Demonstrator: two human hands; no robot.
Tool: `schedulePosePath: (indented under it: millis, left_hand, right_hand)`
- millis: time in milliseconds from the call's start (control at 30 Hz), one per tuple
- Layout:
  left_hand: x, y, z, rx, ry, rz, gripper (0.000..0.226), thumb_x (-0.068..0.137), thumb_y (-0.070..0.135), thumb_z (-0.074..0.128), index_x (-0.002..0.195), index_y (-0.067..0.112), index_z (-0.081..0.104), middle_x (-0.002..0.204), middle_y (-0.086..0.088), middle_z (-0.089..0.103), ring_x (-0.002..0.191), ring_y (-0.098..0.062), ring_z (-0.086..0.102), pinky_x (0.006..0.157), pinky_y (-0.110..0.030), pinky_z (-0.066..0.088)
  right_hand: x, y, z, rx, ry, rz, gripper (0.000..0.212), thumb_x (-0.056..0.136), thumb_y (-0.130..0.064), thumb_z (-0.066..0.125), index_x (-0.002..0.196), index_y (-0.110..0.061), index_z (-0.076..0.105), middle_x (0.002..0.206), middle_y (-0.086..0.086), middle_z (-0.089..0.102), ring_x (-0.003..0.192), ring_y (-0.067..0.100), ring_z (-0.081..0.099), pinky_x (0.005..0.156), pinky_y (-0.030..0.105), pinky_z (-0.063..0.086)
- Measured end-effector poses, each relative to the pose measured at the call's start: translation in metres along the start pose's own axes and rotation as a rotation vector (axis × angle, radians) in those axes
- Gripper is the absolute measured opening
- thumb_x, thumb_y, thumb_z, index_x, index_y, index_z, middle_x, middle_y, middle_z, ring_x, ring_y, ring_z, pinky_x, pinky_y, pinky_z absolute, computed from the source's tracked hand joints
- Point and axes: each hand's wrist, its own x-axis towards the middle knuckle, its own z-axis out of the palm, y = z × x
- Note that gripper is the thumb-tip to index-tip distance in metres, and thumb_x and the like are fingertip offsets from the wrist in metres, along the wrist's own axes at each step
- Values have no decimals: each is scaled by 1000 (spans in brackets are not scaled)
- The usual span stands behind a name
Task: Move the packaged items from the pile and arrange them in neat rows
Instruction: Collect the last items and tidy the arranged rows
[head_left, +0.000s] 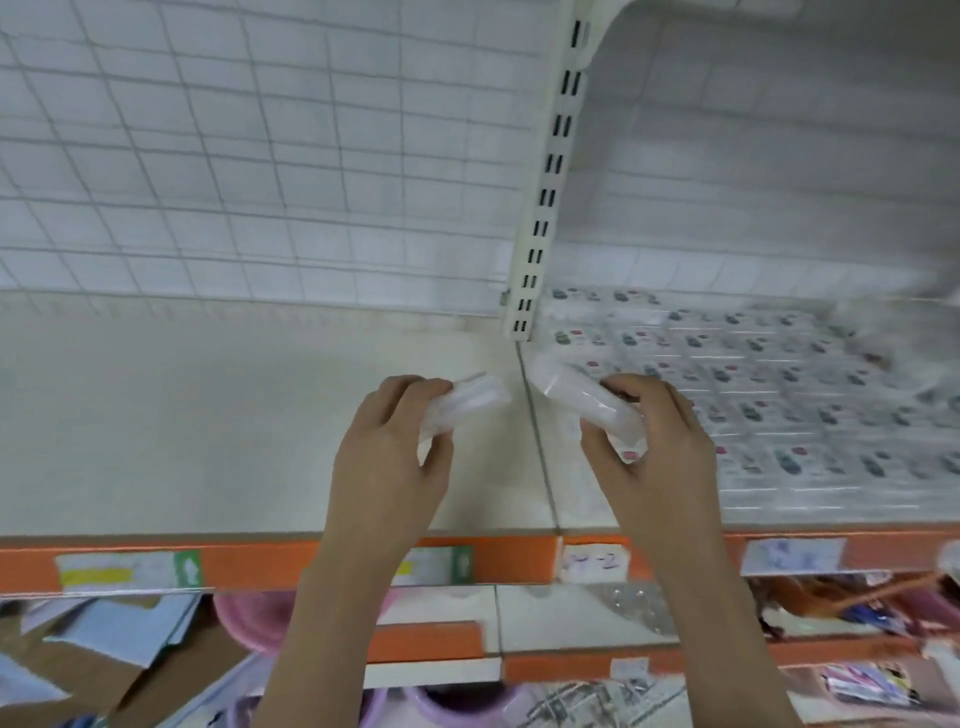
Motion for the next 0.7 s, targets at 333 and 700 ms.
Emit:
schedulePosePath:
  millis: [333,700]
  left_hand:
    - [20,84,75,119,-76,47,42,69,-5,68,107,11,63,101,-6,62,85,-25,59,70,-25,43]
    - [99,73,144,201,-314,31,47,86,-3,49,131,12,49,131,-5,50,120,-22,45,96,-35,44]
  right_hand:
    - [18,88,-56,-27,-97,39,32,77,-4,64,105,-10,50,97,2,59,69,14,52,54,14,36]
    - [40,124,-54,-150,-45,9,34,69,5,68,98,-6,54,88,7,64,85,26,56,66,28,39]
